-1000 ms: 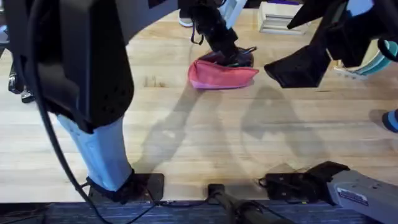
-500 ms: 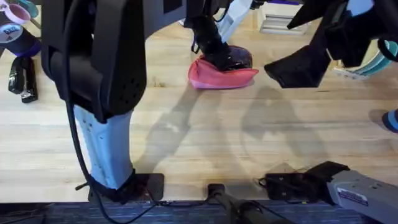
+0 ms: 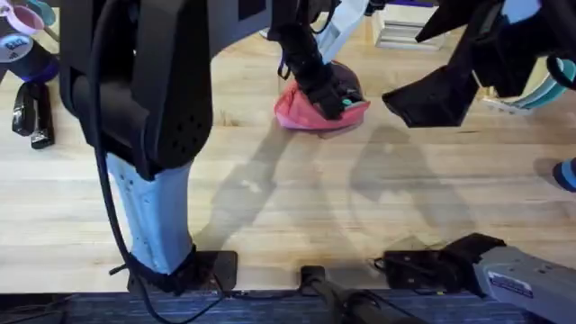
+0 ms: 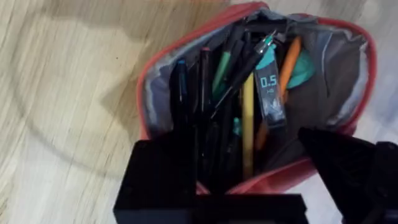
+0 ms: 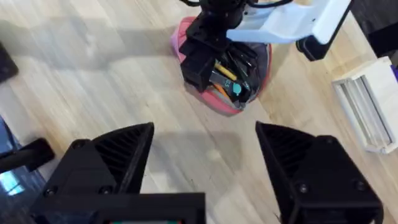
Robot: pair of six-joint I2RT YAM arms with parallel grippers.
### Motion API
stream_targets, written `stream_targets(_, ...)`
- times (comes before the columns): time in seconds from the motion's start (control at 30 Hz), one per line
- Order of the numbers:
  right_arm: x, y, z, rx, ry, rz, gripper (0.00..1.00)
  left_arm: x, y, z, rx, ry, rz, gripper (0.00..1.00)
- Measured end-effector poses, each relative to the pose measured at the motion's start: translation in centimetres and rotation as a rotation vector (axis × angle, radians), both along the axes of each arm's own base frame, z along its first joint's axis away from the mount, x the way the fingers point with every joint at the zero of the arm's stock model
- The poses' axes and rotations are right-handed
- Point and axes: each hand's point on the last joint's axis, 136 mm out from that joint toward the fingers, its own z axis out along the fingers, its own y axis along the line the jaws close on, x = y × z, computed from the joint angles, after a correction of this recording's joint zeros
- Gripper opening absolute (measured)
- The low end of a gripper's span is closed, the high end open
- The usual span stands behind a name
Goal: Unzip the bag, pick up the pens from the table one at a time and place them inside, then zip the bag closed.
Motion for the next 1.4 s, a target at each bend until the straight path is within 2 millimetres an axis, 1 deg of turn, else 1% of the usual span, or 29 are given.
stream_targets(0.13, 0.0, 0.0, 0.0, 0.000, 0.000, 0.000, 0.997, 0.1, 0.2, 0.8, -0.003, -0.014, 0.005, 0.993)
stream_targets(0.23, 0.0, 0.0, 0.0, 0.000, 0.000, 0.000, 0.997, 0.4, 0.9, 2.3, -0.010, -0.044, 0.020, 0.993)
stream_targets(0.37, 0.0, 0.0, 0.0, 0.000, 0.000, 0.000, 0.997, 0.8, 2.4, 5.4, -0.030, -0.092, 0.053, 0.993)
stream_targets(0.4, 0.0, 0.0, 0.0, 0.000, 0.000, 0.000, 0.997, 0.8, 4.4, 9.2, -0.051, -0.150, 0.095, 0.993)
stream_targets(0.5, 0.0, 0.0, 0.0, 0.000, 0.000, 0.000, 0.997, 0.4, 5.6, 10.7, -0.054, -0.166, 0.114, 0.993)
stream_targets(0.57, 0.0, 0.0, 0.0, 0.000, 0.000, 0.000, 0.997, 0.0, 6.4, 11.3, -0.047, -0.166, 0.113, 0.993)
stream_targets(0.7, 0.0, 0.0, 0.0, 0.000, 0.000, 0.000, 0.997, -0.8, 7.7, 11.9, -0.031, -0.169, 0.086, 0.993)
stream_targets(0.87, 0.0, 0.0, 0.0, 0.000, 0.000, 0.000, 0.997, -1.0, 8.6, 11.8, -0.017, -0.169, 0.062, 0.993)
stream_targets(1.07, 0.0, 0.0, 0.0, 0.000, 0.000, 0.000, 0.998, -0.4, 10.3, 11.7, -0.007, -0.170, 0.081, 0.994)
stream_targets(1.2, 0.0, 0.0, 0.0, 0.000, 0.000, 0.000, 0.998, -0.5, 11.6, 11.7, -0.030, -0.146, 0.095, 0.993)
stream_targets(1.27, 0.0, 0.0, 0.0, 0.000, 0.000, 0.000, 0.997, -0.8, 12.3, 11.5, -0.047, -0.142, 0.097, 0.993)
stream_targets(1.4, 0.0, 0.0, 0.0, 0.000, 0.000, 0.000, 0.997, -2.3, 14.3, 10.4, -0.063, -0.162, 0.096, 0.994)
